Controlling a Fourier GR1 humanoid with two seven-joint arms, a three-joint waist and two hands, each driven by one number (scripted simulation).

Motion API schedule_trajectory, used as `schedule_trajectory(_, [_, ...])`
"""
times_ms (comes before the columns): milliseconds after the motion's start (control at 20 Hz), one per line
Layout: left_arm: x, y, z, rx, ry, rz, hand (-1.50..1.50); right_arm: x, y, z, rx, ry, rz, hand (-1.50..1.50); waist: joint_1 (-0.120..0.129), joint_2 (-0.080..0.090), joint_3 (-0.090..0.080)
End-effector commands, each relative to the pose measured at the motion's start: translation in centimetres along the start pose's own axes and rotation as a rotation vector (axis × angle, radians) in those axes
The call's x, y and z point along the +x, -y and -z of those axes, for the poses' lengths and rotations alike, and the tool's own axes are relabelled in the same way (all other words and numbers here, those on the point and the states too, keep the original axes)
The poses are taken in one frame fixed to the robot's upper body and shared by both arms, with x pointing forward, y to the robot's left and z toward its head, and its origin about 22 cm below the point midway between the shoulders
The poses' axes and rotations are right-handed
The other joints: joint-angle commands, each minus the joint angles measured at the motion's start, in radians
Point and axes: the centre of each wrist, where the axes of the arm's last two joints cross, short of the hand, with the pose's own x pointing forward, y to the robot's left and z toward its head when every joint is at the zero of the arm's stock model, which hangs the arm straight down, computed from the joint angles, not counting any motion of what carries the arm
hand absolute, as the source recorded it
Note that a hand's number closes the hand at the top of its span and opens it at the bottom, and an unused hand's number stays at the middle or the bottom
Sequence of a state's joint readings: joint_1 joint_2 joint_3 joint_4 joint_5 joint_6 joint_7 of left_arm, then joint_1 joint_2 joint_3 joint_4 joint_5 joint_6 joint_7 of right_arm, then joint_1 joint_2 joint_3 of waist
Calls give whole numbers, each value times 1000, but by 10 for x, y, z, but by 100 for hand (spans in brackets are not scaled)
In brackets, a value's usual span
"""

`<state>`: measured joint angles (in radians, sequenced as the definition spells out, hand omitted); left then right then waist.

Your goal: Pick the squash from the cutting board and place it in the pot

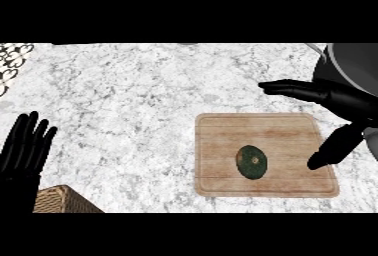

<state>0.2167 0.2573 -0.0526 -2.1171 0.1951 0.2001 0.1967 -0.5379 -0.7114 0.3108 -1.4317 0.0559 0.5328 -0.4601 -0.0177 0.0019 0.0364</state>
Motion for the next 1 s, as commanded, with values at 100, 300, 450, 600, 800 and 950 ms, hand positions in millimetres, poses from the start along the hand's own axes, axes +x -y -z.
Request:
schedule_trajectory(100, [-6, -22, 41, 81, -45, 83, 0, 23, -8, 21, 268, -117, -194, -150, -15, 6, -38])
schedule_trajectory(300, [-21, -16, 55, 70, -67, 89, 0, 17, -28, 32, 339, -176, -195, -150, -10, 9, -37])
schedule_trajectory(450, [-20, -25, 63, 80, -76, 70, 0, 25, -47, 39, 336, -177, -180, -150, -15, 3, -37])
schedule_trajectory(600, [-23, -12, 71, 81, -83, 65, 0, 21, -56, 38, 331, -186, -177, -150, -23, 5, -37])
schedule_trajectory(800, [-16, -15, 65, 88, -56, 75, 0, 21, -74, 37, 360, -211, -192, -150, -10, 1, -36])
schedule_trajectory(950, [-24, -16, 71, 86, -75, 77, 0, 15, -65, 30, 371, -275, -213, -150, -17, 5, -37])
